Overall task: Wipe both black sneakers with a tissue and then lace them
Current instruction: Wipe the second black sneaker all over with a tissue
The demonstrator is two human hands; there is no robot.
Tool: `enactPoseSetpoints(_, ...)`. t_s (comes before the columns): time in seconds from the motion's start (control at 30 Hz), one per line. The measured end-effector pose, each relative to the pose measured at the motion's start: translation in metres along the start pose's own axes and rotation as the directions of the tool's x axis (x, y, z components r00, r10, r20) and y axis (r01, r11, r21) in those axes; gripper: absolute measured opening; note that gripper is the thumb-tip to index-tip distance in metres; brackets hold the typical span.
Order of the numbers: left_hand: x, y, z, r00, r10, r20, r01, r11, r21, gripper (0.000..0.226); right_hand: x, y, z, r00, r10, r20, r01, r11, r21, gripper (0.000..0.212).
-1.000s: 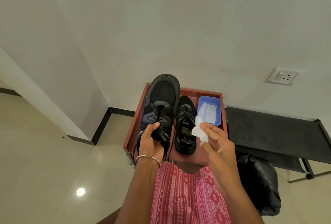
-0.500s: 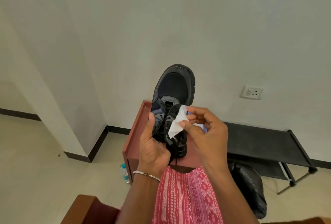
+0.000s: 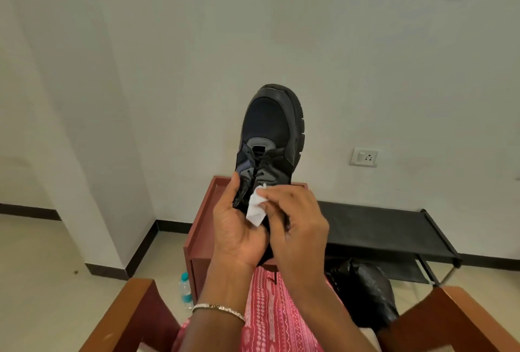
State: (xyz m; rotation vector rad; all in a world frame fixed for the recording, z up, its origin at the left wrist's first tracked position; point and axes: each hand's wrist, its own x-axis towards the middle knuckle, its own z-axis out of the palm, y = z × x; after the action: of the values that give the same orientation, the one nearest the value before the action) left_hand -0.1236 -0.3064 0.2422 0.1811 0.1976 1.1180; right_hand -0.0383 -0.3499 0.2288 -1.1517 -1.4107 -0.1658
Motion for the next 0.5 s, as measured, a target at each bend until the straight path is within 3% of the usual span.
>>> enactPoseSetpoints(0.17,-0.011,-0.004,0.000,0.998,-0.033,0.050,0.034,0.999,-0.033,0.054,-0.010,-0.004,-0.019,0.991,-0.095,0.095,0.100,0.994,-0.045,0.033)
enactPoseSetpoints(0.37,-0.018,-0.023,0.017,0.989,0.066,0.133,-0.072,0.997,0.040,0.045,0.057,0.009,-0.032,0.979,-0.201,0.027,0.202,0.947,-0.250,0.022)
enactPoseSetpoints(0.5,-0.020,-0.022,0.019,0.987,0.088,0.133,-0.096,0.994,0.056,0.040,0.035,0.000,-0.040,0.978,-0.164,0.126,0.188,0.959,-0.213,0.029)
